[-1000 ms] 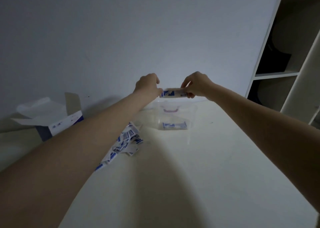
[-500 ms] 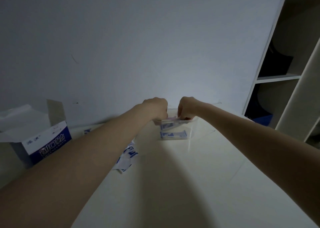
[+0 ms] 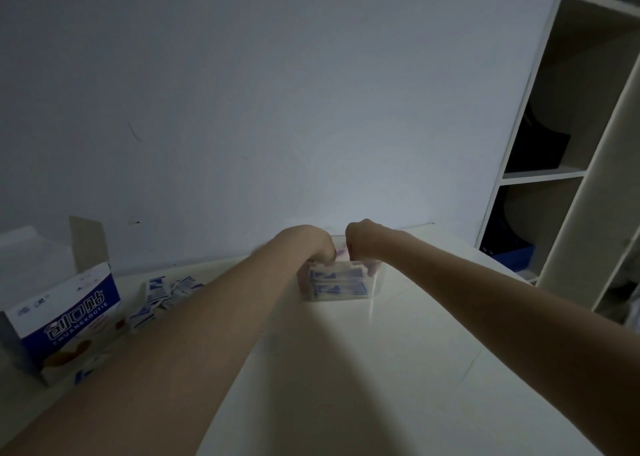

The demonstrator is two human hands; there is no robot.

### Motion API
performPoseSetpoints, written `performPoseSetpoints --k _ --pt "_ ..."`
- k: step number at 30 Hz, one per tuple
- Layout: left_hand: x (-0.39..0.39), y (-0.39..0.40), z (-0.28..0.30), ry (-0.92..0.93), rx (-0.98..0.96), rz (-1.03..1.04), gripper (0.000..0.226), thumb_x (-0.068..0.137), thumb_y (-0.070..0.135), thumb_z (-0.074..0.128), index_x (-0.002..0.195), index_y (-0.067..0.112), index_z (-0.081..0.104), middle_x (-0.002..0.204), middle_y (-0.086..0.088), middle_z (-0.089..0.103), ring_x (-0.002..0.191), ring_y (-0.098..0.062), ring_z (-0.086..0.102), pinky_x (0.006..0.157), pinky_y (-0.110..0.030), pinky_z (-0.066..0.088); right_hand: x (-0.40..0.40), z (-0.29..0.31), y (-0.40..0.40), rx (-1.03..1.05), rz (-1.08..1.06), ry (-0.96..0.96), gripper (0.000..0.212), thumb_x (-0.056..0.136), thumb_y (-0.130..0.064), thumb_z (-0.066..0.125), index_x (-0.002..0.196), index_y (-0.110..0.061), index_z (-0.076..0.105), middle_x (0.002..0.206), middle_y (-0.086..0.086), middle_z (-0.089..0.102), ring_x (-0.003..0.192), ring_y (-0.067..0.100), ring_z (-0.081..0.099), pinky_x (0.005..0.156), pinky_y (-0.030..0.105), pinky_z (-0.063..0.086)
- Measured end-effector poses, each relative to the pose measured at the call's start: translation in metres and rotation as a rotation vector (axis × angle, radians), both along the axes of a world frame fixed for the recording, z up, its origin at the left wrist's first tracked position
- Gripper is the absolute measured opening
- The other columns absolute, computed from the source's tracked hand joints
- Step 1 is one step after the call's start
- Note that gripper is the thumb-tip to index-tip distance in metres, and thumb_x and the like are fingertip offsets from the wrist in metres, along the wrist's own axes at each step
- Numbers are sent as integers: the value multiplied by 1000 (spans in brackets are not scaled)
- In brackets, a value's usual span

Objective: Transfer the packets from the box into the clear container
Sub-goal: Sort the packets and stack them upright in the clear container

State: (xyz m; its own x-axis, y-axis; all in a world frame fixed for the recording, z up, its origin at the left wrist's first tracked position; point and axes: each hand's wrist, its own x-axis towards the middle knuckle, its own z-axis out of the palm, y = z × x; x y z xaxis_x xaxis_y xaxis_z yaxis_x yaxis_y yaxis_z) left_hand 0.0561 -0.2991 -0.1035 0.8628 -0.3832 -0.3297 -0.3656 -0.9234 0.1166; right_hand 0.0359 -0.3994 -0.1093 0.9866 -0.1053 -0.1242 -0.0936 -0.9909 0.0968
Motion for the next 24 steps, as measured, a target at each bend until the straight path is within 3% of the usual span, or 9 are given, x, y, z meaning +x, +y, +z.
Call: performPoseSetpoints --k 3,6,9,11,13,16,19,21,24 --pt "-3 -1 1 -5 -6 29 36 94 21 49 126 5 51 107 -7 51 89 -20 49 74 -27 44 2 -1 0 -9 1 22 8 90 -8 53 84 -4 48 69 6 43 56 14 41 47 20 30" --pt "-5 -2 0 -14 -26 54 38 95 27 45 127 6 51 113 -8 52 93 -22 50 75 -27 40 4 0 1 -24 12 130 11 90 -11 52 85 -6 45 65 2 38 60 16 42 48 20 28" --pt "-7 -2 0 -33 -40 53 39 96 28 43 128 5 49 128 -10 54 106 -25 56 80 -29 41 1 3 2 -21 36 182 18 90 -11 54 108 -8 52 68 3 41 77 22 46 52 22 30" --pt "-9 0 1 -54 -46 42 39 97 28 42 127 4 49 130 -10 54 111 -26 55 87 -30 44 0 3 1 -25 40 172 30 90 -11 54 119 -1 53 80 8 47 85 22 44 64 25 36" --pt "-11 -1 2 -60 -46 35 41 98 30 39 128 4 49 130 -9 54 116 -26 53 88 -29 42 1 2 2 -27 41 160 27 90 -11 54 115 -1 54 80 8 48 86 22 45 63 26 36" --pt "-12 -1 2 -59 -63 41 42 98 30 38 129 4 47 131 -10 52 106 -25 52 81 -28 39 4 -1 0 -19 30 113 9 88 -10 55 93 -7 48 65 3 40 78 22 47 53 23 33" --pt "-10 -1 0 -22 -72 78 38 97 24 40 126 2 48 123 -14 59 106 -27 61 85 -29 46 5 -3 0 -6 0 69 22 90 -10 52 71 -5 41 64 3 40 57 14 41 50 21 32" --pt "-8 -1 0 4 -86 93 31 95 20 42 115 -2 51 104 -18 67 89 -29 68 87 -30 51 4 1 0 32 -22 52 27 91 -9 48 66 -5 41 64 4 44 53 13 42 49 20 34" --pt "-6 2 8 -99 -134 68 18 93 17 47 84 2 53 82 -14 64 61 -22 62 72 -30 52 -1 18 6 153 -35 10 16 92 -5 46 79 2 52 81 14 66 61 21 66 61 26 53"
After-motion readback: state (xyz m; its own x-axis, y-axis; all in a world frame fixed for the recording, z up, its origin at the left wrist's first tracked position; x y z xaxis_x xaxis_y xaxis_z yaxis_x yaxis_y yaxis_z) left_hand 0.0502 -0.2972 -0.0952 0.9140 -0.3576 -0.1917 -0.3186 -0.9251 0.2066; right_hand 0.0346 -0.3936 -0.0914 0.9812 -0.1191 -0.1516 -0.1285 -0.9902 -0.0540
